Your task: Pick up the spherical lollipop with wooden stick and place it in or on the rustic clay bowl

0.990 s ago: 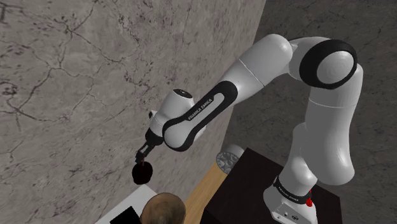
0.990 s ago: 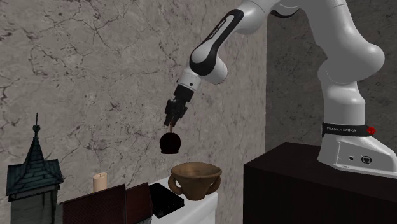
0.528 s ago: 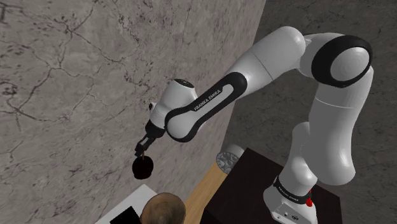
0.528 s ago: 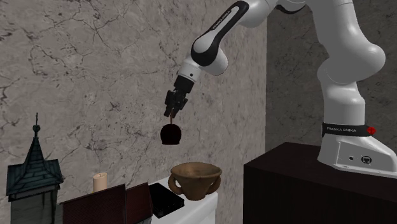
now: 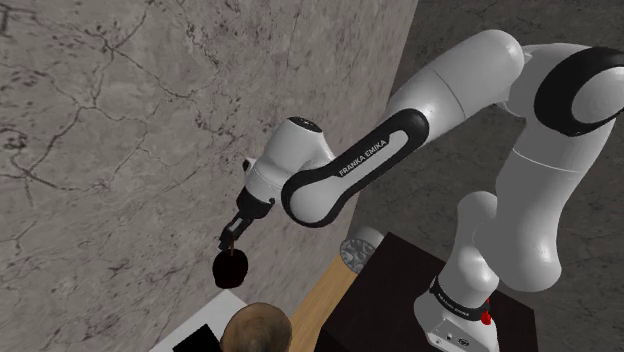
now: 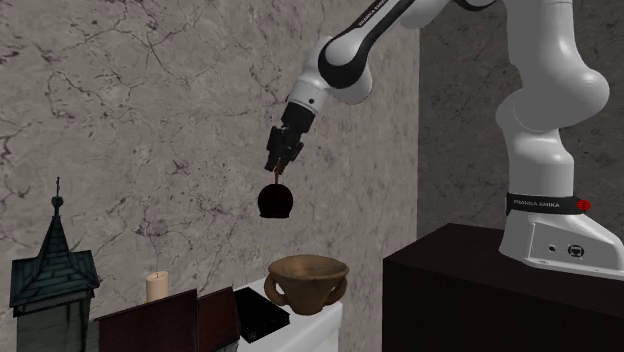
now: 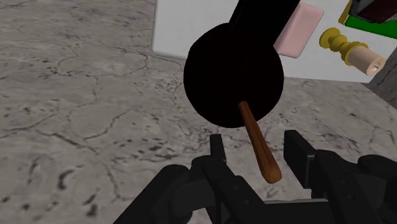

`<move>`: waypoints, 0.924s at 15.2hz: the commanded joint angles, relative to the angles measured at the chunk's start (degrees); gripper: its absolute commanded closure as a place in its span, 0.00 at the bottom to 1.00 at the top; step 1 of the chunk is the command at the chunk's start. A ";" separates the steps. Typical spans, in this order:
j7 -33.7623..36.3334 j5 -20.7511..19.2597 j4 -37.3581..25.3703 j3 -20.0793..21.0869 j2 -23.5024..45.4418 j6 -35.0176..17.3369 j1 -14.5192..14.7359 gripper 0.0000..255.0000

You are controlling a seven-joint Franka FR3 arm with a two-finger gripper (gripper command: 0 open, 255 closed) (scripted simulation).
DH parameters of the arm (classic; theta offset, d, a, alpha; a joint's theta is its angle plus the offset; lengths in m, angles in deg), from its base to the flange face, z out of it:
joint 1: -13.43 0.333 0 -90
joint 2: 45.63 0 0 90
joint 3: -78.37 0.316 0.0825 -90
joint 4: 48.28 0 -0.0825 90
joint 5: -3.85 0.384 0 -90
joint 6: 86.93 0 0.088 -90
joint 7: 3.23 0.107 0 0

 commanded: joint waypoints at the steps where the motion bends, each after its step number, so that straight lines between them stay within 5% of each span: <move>1: 4.02 -2.10 3.69 0.58 -3.36 -0.66 1.47 1.00; 9: 20.11 -9.14 14.15 7.41 -16.48 1.26 4.02 1.00; 14: 20.47 -9.68 15.39 7.93 -13.07 -3.37 3.59 1.00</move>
